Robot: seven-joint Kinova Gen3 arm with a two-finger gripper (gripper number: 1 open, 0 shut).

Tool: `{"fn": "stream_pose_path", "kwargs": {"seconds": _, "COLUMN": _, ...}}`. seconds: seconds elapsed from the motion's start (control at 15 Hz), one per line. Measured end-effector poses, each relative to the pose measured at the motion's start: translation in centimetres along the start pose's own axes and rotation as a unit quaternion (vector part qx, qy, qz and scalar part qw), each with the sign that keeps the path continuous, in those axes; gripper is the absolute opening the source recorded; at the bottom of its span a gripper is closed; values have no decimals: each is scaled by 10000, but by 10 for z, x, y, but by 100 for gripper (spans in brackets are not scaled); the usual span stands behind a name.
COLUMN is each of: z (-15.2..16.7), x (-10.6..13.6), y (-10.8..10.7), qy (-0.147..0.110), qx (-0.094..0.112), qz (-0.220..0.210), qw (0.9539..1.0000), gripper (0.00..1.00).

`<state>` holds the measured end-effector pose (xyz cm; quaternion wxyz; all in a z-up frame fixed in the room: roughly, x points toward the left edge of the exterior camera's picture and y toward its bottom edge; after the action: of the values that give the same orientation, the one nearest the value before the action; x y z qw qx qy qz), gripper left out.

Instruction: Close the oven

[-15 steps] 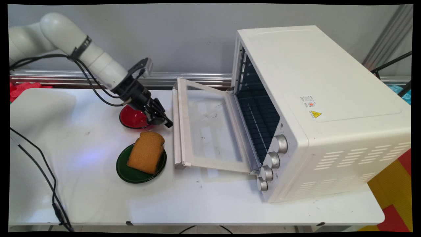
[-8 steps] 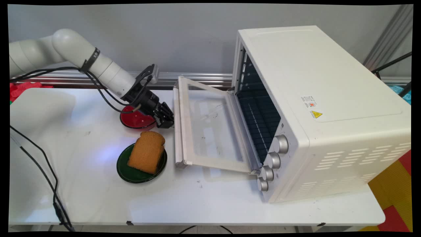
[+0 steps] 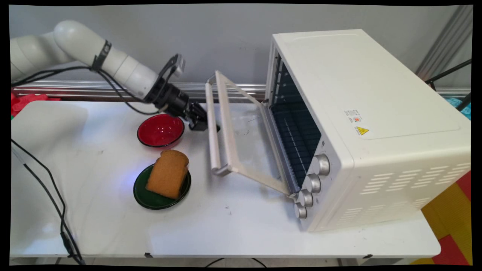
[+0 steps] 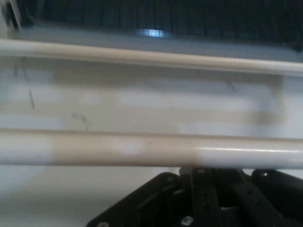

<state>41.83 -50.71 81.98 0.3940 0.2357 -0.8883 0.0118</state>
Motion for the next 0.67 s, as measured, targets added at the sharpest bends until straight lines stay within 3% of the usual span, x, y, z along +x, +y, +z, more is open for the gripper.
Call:
{"fn": "stream_pose_path", "kwargs": {"seconds": 0.33, "z": -16, "x": 47, "y": 4, "qy": 554, "qx": -23, "qz": -27, "qw": 9985, "gripper": 0}}
{"fn": "stream_pose_path", "kwargs": {"seconds": 0.67, "z": -25, "x": 78, "y": 8, "qy": 875, "qx": -81, "qz": -22, "qw": 9961, "gripper": 0}}
